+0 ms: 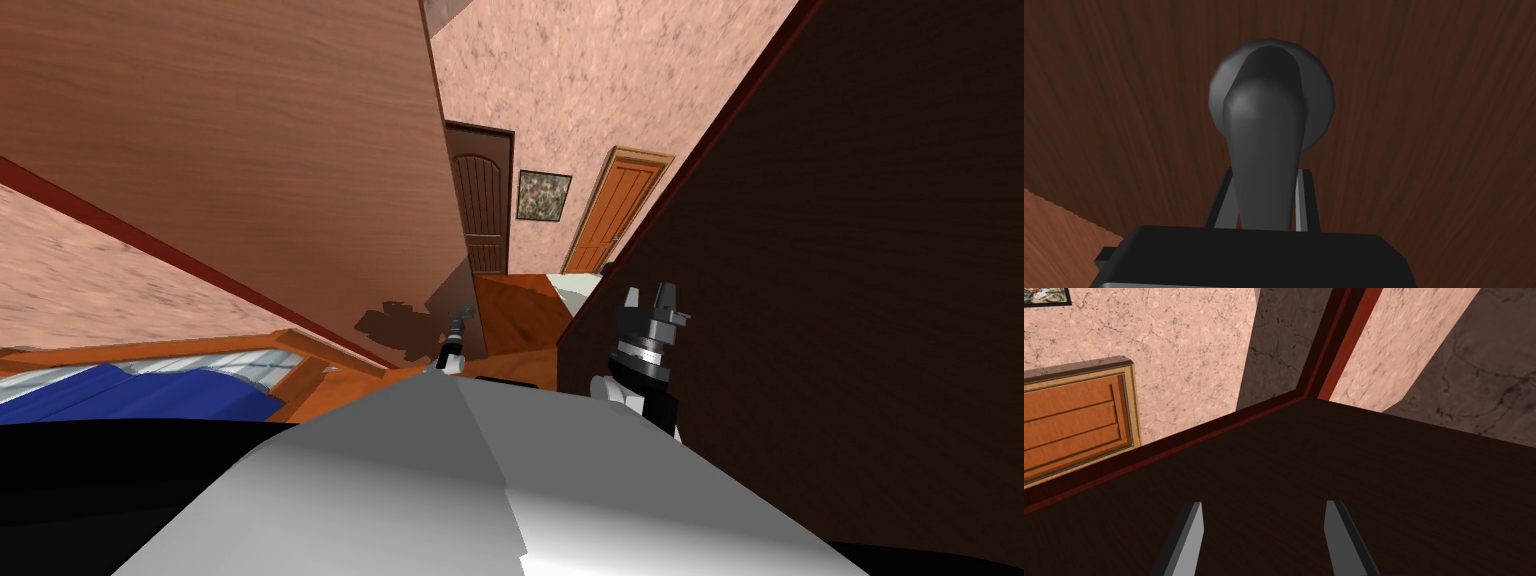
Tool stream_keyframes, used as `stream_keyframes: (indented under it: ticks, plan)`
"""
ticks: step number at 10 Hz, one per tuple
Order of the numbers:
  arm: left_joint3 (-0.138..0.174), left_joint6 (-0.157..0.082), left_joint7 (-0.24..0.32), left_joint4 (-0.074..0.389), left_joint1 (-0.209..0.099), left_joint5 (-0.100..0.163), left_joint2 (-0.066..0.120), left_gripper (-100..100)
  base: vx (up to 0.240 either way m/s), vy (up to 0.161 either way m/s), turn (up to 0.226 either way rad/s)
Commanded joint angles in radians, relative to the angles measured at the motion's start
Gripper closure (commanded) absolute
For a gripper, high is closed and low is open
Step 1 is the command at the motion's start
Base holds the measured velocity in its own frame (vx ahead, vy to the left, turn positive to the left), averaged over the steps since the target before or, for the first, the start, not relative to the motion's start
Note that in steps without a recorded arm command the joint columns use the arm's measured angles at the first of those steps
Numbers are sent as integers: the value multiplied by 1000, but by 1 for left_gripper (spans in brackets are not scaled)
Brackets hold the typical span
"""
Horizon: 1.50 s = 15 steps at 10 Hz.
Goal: Pull the door open
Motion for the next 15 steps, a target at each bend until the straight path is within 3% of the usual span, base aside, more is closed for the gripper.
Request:
stream_keyframes:
  ticks: [1,9,11,15]
  plan:
    - [2,-2,1,-1,0,1,2,100,-8,-1,2]
    - [-14,7,27,9,5,-11,17,100,-154,10,-15]
    - [-23,9,46,14,8,-18,28,100,-187,-4,-8]
    - [-55,5,113,20,17,-37,73,100,-146,40,-72]
